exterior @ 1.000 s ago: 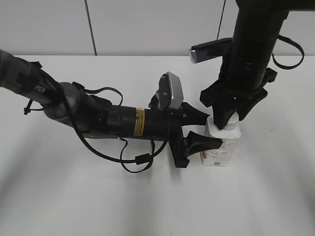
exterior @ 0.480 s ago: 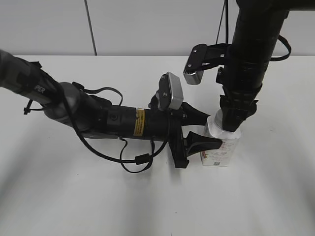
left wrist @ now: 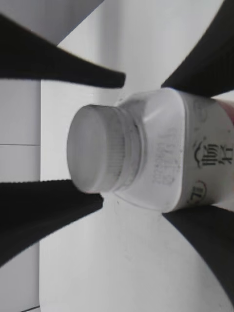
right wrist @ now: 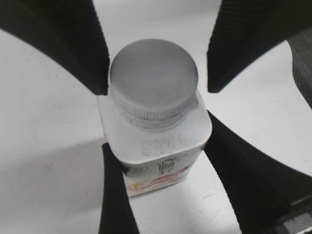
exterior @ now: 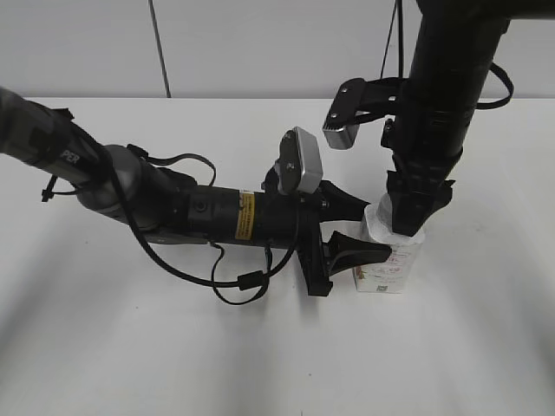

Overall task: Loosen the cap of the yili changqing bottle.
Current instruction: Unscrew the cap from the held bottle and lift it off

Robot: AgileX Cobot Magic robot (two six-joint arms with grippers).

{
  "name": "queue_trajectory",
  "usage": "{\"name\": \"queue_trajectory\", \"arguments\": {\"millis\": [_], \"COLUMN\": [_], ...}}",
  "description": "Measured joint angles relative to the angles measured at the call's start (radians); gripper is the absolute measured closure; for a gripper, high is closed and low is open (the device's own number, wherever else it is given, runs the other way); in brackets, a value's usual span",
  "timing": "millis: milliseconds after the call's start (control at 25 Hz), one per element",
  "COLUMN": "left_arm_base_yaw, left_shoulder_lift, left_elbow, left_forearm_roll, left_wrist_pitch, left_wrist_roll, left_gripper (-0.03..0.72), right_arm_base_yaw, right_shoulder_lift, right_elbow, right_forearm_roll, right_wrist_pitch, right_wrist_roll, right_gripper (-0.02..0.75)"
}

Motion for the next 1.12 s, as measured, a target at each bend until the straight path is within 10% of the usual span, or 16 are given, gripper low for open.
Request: {"name": "queue_trajectory", "arguments": {"millis": [160, 840, 1120], "left_arm_base_yaw": [0.000, 0.000, 0.000], "left_shoulder_lift": [0.000, 0.000, 0.000], "left_elbow": [0.000, 0.000, 0.000], "left_forearm_roll": [0.000, -0.001, -0.001], "left_wrist_pitch": [0.000, 0.000, 0.000], "left_wrist_roll": [0.000, 0.000, 0.000], "left_gripper": [0.281, 0.282, 0.282], "right_arm_base_yaw": [0.000, 0.000, 0.000], "right_shoulder_lift": [0.000, -0.065, -0.052], "right_elbow": [0.000, -0.025, -0.025], "right_forearm_roll": [0.002, 0.008, 0.008], "right_wrist_pitch": [0.001, 0.012, 0.012], "right_wrist_roll": [0.088, 1.101, 1.203], "right_gripper": [0.136, 0.164, 0.164]}}
